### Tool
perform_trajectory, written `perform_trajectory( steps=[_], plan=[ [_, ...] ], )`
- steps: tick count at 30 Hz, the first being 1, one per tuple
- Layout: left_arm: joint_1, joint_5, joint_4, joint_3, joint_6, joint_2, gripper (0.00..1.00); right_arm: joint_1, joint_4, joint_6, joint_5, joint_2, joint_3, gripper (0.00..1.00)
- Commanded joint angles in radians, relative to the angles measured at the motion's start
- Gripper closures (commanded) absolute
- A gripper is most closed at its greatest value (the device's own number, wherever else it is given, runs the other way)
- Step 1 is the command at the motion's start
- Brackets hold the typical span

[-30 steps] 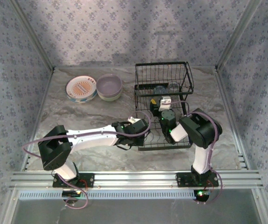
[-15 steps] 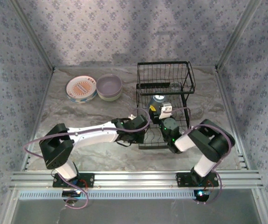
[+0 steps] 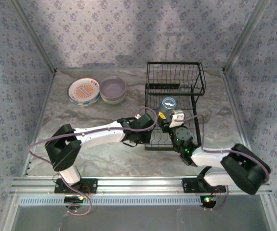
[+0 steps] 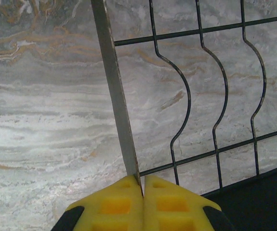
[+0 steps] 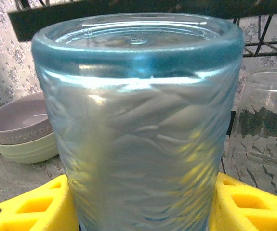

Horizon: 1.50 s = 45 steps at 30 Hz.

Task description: Unload the mixed dishes from the dish rack

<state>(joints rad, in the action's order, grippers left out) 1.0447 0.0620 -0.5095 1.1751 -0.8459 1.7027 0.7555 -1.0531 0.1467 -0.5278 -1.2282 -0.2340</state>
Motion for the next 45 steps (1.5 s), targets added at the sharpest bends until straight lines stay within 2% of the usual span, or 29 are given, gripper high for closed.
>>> perform_trajectory(
  steps=[1,4,9,14,17,23,34,45],
  plan=[
    [-0.016,-0.045,0.047,0.010,0.082,0.059,1.00,0.008,0.159,0.050,-0.037,0.117,0.002,0.63],
    [-0.019,-0.047,0.046,0.018,0.089,0.067,1.00,0.007,0.297,0.075,-0.021,0.200,-0.008,0.63],
    [-0.020,-0.047,0.045,0.017,0.091,0.063,1.00,0.010,0.386,0.068,-0.013,0.288,-0.005,0.63],
    [-0.021,-0.039,0.044,0.018,0.097,0.044,0.94,0.019,0.465,0.075,-0.003,0.360,-0.002,0.63],
    [-0.022,-0.039,0.042,0.016,0.102,0.036,0.87,0.025,0.521,0.078,0.005,0.406,-0.007,0.64],
    [-0.022,-0.046,0.055,0.002,0.111,0.014,0.70,0.029,0.751,0.115,0.011,0.516,-0.061,0.64],
    [-0.027,-0.024,0.080,-0.039,0.153,-0.085,0.24,0.031,0.972,0.167,0.016,0.594,-0.131,0.64],
    [-0.044,0.036,0.142,-0.170,0.230,-0.294,0.01,0.036,1.165,0.245,0.060,0.618,-0.242,0.63]
  ],
)
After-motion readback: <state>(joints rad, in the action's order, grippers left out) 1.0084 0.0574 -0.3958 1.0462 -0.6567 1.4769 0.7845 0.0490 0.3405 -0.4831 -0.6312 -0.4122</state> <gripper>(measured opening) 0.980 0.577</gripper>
